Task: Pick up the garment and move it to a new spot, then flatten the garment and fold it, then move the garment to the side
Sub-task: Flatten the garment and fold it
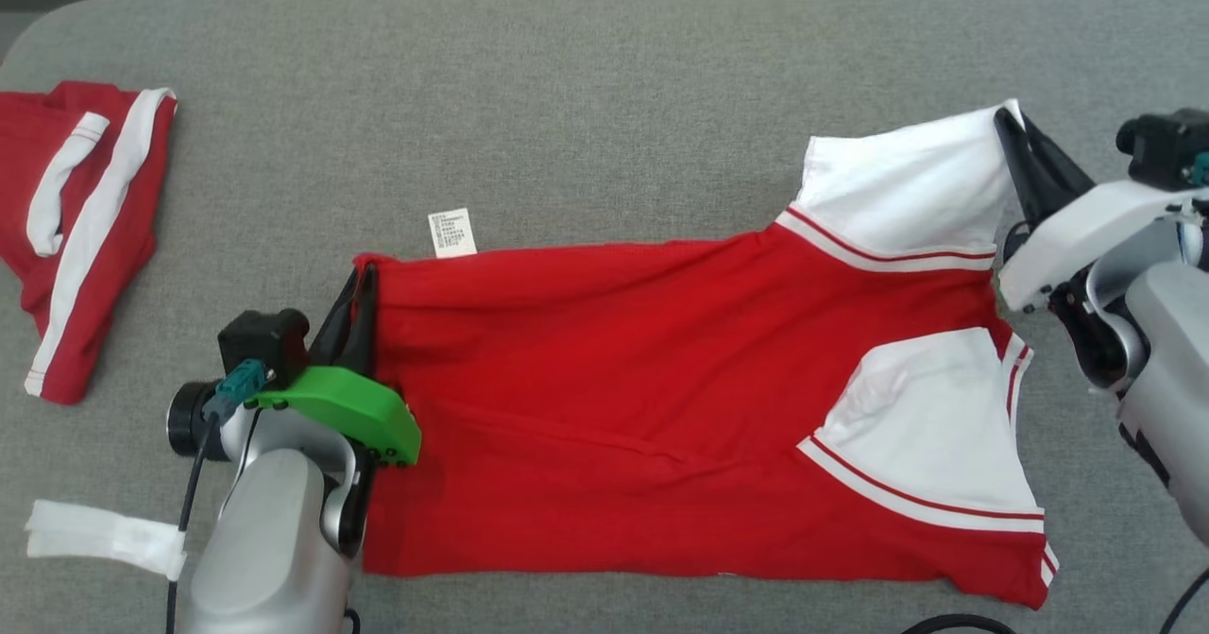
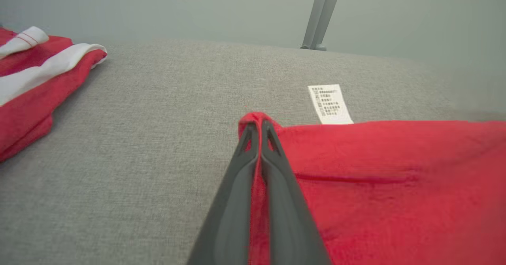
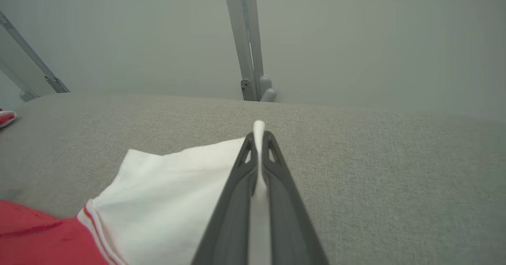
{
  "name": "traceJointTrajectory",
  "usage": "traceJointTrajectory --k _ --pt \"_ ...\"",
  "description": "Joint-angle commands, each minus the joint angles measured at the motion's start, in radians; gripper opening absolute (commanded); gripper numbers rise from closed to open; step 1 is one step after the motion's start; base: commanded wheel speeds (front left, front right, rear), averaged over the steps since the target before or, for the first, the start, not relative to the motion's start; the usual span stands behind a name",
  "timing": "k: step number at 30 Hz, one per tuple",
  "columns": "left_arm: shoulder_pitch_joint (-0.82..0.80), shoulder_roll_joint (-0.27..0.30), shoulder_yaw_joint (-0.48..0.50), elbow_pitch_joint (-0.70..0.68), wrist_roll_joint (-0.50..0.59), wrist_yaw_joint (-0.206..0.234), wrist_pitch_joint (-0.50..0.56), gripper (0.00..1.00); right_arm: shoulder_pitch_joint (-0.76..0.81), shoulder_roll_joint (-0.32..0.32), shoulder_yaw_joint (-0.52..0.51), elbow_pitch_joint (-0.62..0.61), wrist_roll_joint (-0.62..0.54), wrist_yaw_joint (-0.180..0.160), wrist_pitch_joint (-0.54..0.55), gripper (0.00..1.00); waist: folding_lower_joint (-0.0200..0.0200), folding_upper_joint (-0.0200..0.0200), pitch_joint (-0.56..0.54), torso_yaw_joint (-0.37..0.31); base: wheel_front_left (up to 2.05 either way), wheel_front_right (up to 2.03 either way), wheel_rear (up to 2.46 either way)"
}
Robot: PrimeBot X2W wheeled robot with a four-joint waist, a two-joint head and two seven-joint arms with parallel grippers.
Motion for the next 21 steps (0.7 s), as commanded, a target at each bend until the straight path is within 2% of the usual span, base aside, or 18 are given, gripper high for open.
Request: traceJointTrajectory --k 1,9,16,21 --pt "0.039 0.008 0.010 -0.008 0.007 -0.004 0.000 0.00 0.063 -0.010 -0.019 -0.033 -0.001 -0.002 -0.005 0.00 0.0000 0.0001 -0.055 -0.034 0.00 0.00 0.00" --pt "0.181 0.026 0.050 -0.024 0.005 -0.008 0.000 0.00 0.336 0.011 -0.100 -0.215 -0.014 -0.002 -0.004 0.00 0.0000 0.0001 -0.134 -0.062 0.00 0.00 0.00" --pt "0.285 0.030 0.049 -0.042 -0.010 -0.009 0.000 0.00 0.524 0.060 -0.147 -0.286 -0.019 -0.001 -0.004 0.00 0.0000 0.0001 -0.183 -0.081 0.00 0.00 0.00" --pt "0.363 0.024 0.061 -0.045 -0.025 -0.009 0.000 0.00 0.639 0.124 -0.190 -0.295 -0.038 -0.001 -0.004 0.00 0.0000 0.0001 -0.204 -0.097 0.00 0.00 0.00"
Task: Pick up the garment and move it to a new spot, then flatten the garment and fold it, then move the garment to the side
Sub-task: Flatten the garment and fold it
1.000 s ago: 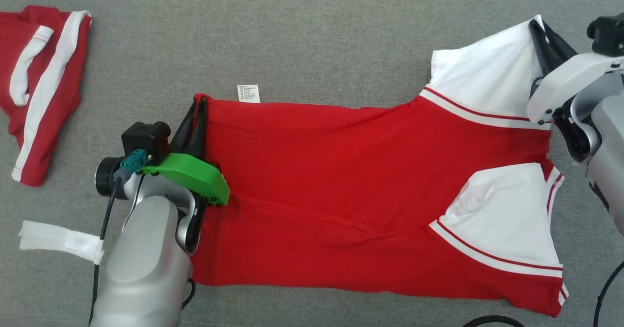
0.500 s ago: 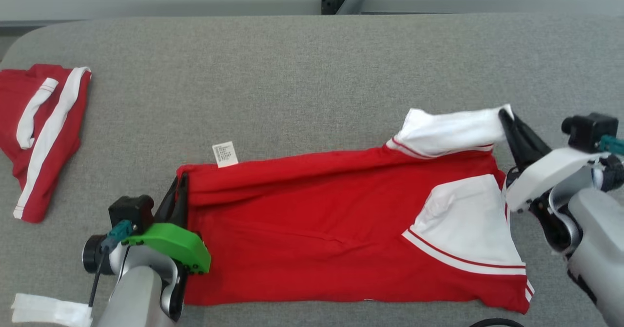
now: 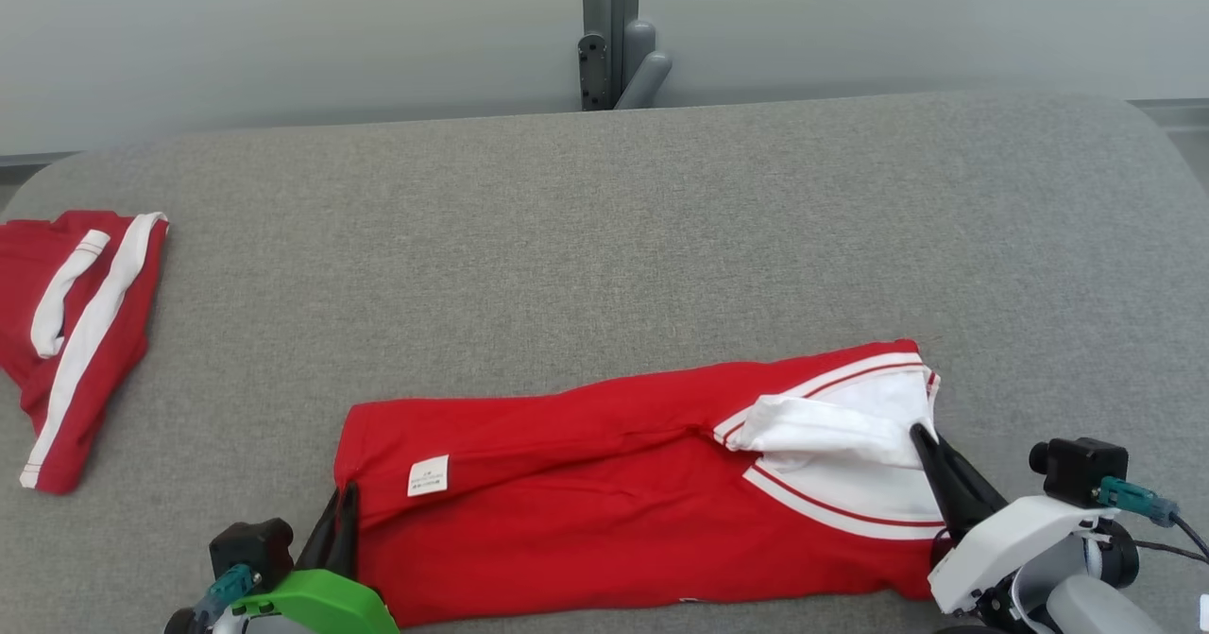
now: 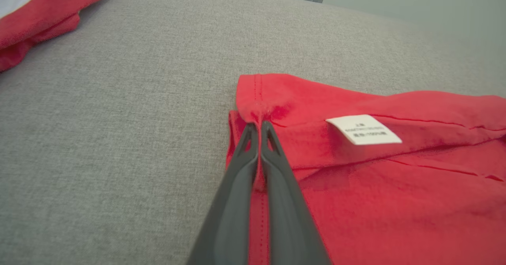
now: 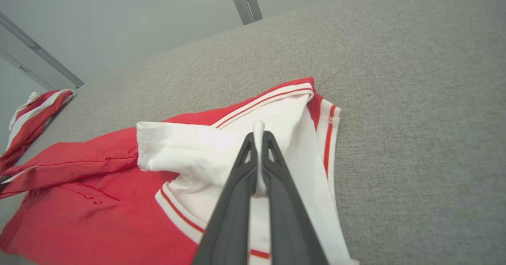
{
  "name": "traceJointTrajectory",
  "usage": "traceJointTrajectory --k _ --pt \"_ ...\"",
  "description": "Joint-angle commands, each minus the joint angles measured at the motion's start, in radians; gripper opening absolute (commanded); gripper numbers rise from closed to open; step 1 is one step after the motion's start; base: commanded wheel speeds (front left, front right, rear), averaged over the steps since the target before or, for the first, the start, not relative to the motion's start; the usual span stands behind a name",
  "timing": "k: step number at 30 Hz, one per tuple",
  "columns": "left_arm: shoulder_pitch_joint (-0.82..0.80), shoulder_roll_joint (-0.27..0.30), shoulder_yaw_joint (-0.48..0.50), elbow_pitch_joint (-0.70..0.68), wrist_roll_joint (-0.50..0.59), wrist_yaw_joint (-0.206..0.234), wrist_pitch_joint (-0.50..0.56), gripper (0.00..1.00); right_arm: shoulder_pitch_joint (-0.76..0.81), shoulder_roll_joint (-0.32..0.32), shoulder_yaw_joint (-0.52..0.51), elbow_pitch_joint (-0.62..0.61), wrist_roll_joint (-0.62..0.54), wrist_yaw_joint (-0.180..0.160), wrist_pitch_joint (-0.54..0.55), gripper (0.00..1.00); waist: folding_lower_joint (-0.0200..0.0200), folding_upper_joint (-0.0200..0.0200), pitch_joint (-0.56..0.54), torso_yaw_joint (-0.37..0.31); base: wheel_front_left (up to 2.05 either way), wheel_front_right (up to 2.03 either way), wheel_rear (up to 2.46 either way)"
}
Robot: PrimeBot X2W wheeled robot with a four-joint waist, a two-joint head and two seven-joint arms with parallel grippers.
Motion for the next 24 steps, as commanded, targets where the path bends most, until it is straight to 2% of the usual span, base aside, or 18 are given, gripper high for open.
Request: traceJointTrajectory --k 1,11,19,20,21,22,24 --pt "0.016 0.004 0.009 -0.002 -0.004 -0.003 0.000 0.00 0.018 0.004 -0.007 -0.001 -0.006 -0.001 -0.001 0.00 0.0001 0.0002 -0.010 -0.011 0.00 0.00 0.00" --pt "0.069 -0.005 0.051 -0.020 0.004 -0.003 0.000 0.00 0.096 0.055 -0.082 -0.011 -0.047 -0.001 -0.002 0.00 0.0001 0.0002 -0.028 -0.023 0.00 0.00 0.00" --pt "0.092 -0.015 0.084 -0.010 0.017 -0.003 0.000 0.00 0.126 0.074 -0.090 0.009 -0.058 -0.001 -0.002 0.00 0.0001 0.0002 -0.027 -0.026 0.00 0.00 0.00" --pt "0.094 -0.017 0.090 -0.007 0.018 -0.003 0.000 0.31 0.126 0.075 -0.089 0.020 -0.059 -0.001 -0.001 0.42 0.0001 0.0002 -0.027 -0.027 0.00 0.00 0.00" --pt "0.098 -0.019 0.096 -0.008 0.025 -0.003 0.000 1.00 0.123 0.074 -0.094 0.024 -0.068 -0.001 -0.002 0.95 0.0001 0.0002 -0.027 -0.028 0.00 0.00 0.00" --pt "0.103 -0.022 0.107 -0.011 0.030 -0.001 0.000 1.00 0.120 0.073 -0.108 0.023 -0.077 -0.001 -0.002 1.00 0.0001 0.0002 -0.027 -0.028 0.00 0.00 0.00" --pt "0.124 -0.024 0.128 -0.031 0.044 0.013 0.000 1.00 0.125 0.077 -0.141 0.022 -0.098 -0.001 -0.001 1.00 0.0001 0.0002 -0.030 -0.030 0.00 0.00 0.00"
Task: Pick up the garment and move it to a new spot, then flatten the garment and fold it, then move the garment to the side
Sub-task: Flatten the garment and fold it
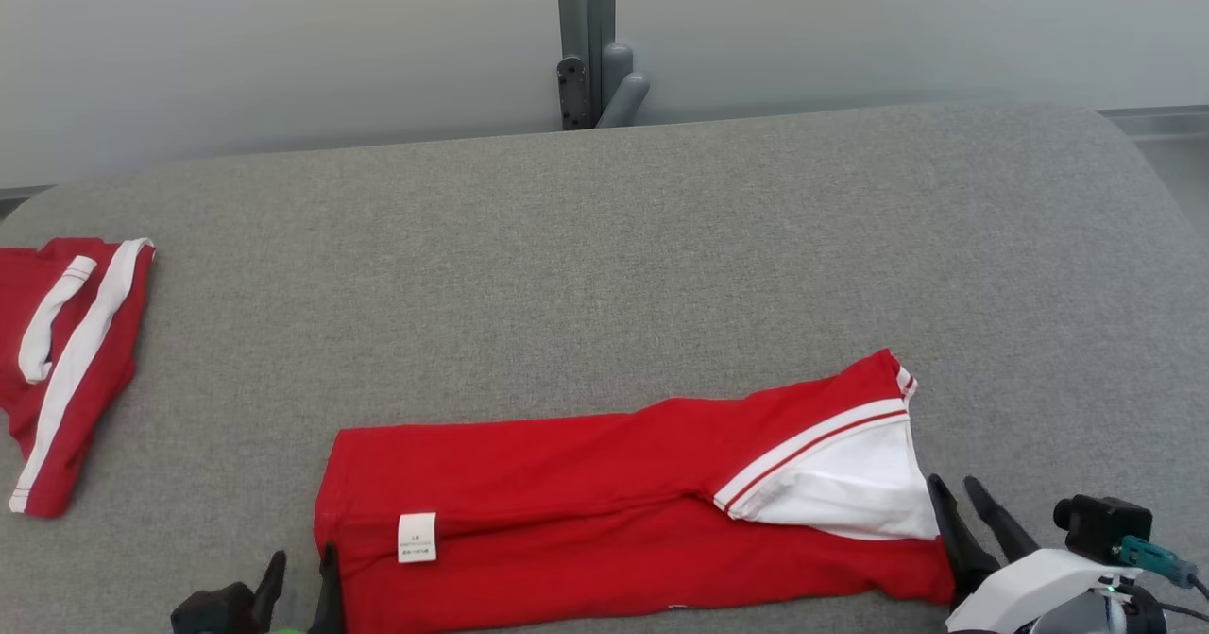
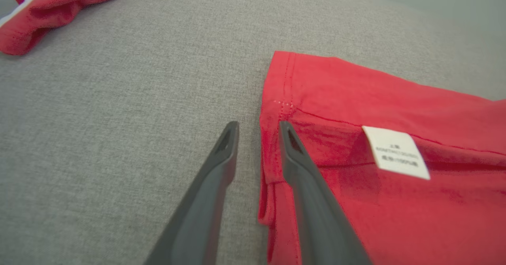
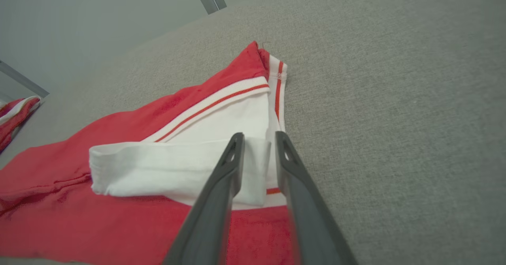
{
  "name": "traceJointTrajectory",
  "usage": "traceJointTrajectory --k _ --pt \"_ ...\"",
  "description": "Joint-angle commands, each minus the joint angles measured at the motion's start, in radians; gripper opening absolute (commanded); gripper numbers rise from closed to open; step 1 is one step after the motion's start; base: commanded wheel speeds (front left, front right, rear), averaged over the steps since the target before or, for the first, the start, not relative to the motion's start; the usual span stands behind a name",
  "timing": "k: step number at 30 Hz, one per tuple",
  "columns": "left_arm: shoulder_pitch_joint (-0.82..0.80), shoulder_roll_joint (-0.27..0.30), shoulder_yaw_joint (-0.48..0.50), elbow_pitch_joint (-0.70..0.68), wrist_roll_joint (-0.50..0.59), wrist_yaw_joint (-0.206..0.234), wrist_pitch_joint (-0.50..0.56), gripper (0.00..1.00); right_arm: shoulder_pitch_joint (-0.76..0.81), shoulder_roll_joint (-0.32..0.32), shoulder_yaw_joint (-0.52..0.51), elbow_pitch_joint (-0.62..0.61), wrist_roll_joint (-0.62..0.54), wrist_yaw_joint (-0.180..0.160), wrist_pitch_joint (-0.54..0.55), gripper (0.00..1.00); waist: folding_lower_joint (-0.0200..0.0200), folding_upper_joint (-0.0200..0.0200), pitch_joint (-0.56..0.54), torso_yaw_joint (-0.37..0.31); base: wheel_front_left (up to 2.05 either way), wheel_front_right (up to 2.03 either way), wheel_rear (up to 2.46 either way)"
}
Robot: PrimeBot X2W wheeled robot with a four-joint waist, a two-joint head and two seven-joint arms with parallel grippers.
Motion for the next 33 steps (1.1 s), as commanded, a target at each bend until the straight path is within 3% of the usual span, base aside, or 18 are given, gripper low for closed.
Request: traceJointTrajectory --k 1,9,19,33 --pt "0.042 -0.003 0.024 -0.028 0.020 0.014 0.000 1.00 0.010 0.002 -0.038 -0.009 -0.034 -0.001 -0.001 1.00 0.0001 -0.0001 -0.004 -0.003 0.00 0.00 0.00" --pt "0.126 -0.013 0.056 -0.117 0.064 0.031 0.000 1.00 0.048 0.025 -0.098 -0.043 -0.112 -0.001 -0.001 1.00 0.0001 -0.0001 -0.017 0.005 0.00 0.00 0.00" --pt "0.139 -0.013 -0.004 -0.188 0.052 0.064 0.000 1.00 0.023 0.046 -0.113 -0.012 -0.173 -0.001 -0.001 1.00 0.0001 -0.0001 -0.003 0.031 0.00 0.00 0.00" --pt "0.101 -0.012 -0.052 -0.241 0.057 0.074 0.000 1.00 -0.114 0.078 -0.123 0.208 -0.255 -0.001 0.005 1.00 0.0001 -0.0001 0.052 0.075 0.00 0.00 0.00"
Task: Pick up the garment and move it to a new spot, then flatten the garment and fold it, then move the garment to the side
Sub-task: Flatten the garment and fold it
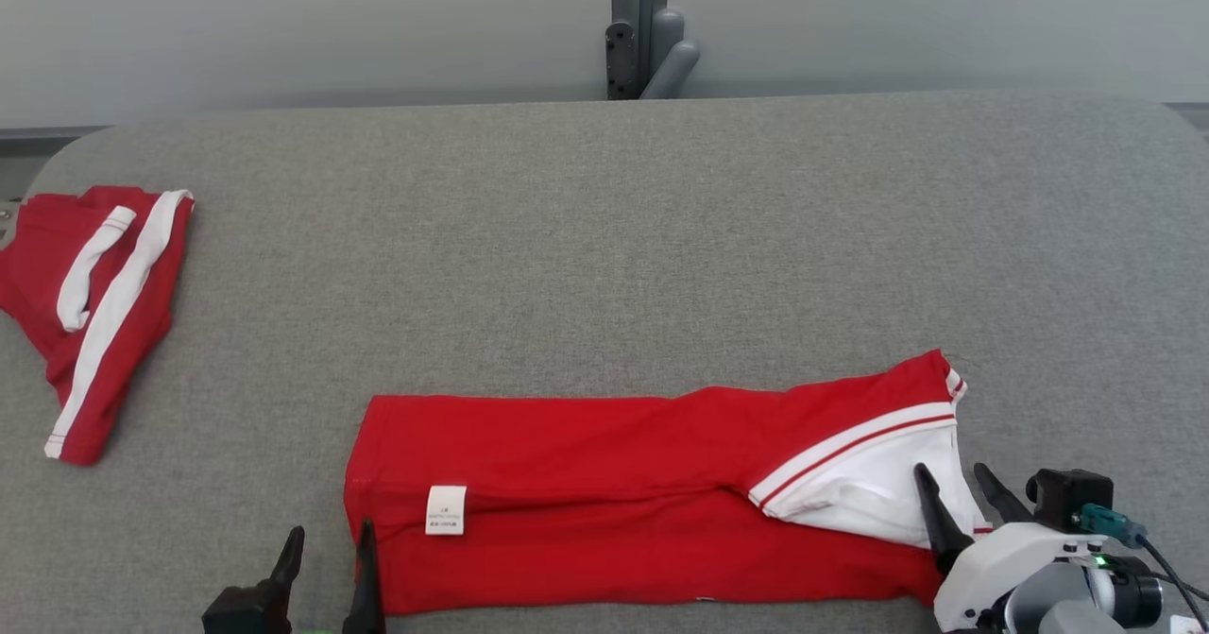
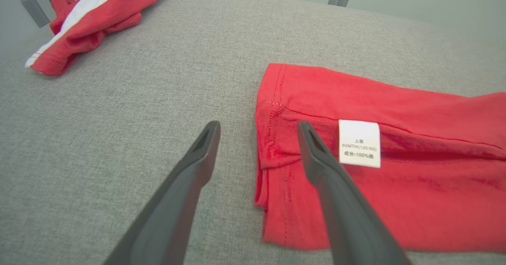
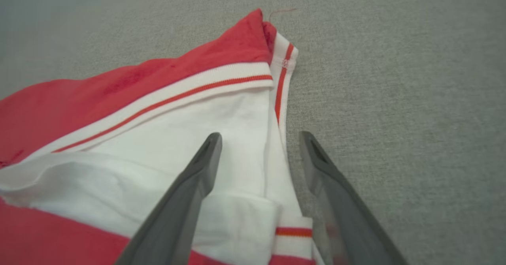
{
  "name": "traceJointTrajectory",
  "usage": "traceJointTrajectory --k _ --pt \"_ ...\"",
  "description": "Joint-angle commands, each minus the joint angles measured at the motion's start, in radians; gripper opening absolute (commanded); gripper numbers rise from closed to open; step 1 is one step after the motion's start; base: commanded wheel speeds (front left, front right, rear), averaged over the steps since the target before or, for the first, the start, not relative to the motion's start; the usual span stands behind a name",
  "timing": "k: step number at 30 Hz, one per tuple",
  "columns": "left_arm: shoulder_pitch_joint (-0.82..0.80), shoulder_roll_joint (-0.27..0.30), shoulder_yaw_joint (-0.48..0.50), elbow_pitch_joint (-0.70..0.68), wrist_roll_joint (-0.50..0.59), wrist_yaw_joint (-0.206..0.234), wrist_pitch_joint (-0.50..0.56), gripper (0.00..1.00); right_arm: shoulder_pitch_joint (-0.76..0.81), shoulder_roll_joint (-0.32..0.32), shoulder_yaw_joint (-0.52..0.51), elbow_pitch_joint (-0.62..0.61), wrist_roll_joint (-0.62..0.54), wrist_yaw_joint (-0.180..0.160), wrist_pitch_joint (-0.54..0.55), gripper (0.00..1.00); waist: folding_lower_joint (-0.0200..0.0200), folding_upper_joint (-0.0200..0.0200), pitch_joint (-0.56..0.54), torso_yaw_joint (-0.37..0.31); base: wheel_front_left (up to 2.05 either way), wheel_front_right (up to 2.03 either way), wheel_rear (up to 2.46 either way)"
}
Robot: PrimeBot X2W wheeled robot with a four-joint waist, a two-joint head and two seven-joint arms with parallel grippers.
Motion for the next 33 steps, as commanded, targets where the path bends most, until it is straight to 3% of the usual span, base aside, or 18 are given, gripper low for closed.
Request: traceJointTrajectory --k 1,10,12,13,14,20,29,33 --pt "-0.015 0.002 -0.004 -0.003 0.006 0.007 0.000 1.00 -0.019 0.006 0.006 0.030 -0.011 -0.001 0.002 1.00 0.0000 0.0000 0.014 0.015 0.00 0.00 0.00" --pt "-0.025 0.002 -0.015 -0.009 0.001 0.014 0.000 1.00 -0.092 0.008 0.011 0.220 -0.007 -0.002 0.045 0.97 0.0000 0.0000 0.036 0.050 0.00 0.00 0.00" --pt "-0.022 0.002 -0.015 -0.009 0.002 0.013 0.000 1.00 -0.090 0.013 0.015 0.247 -0.003 -0.002 0.050 0.77 0.0000 0.0000 0.037 0.054 0.00 0.00 0.00" --pt "-0.021 0.002 -0.014 -0.009 0.002 0.013 0.000 1.00 -0.089 0.021 0.020 0.255 0.009 -0.002 0.057 0.09 0.0000 0.0000 0.037 0.055 0.00 0.00 0.00" --pt "-0.019 0.002 -0.013 -0.008 0.002 0.013 0.000 1.00 -0.088 0.023 0.027 0.262 0.014 -0.001 0.059 0.00 0.0000 0.0000 0.037 0.055 0.00 0.00 0.00" --pt "-0.008 0.002 -0.011 -0.001 0.002 0.011 0.000 1.00 -0.092 0.004 0.023 0.282 0.036 -0.003 0.037 0.00 0.0000 0.0000 0.028 0.047 0.00 0.00 0.00" --pt "-0.005 0.002 -0.014 0.001 0.003 0.001 0.000 1.00 -0.124 -0.071 -0.201 0.289 -0.036 -0.002 -0.001 0.00 0.0000 0.0000 0.014 0.032 0.00 0.00 0.00" --pt "0.006 0.002 -0.011 0.006 0.001 -0.004 0.000 1.00 -0.089 -0.033 -0.265 0.200 -0.109 -0.001 -0.002 0.00 0.0000 0.0000 0.007 0.021 0.00 0.00 0.00"
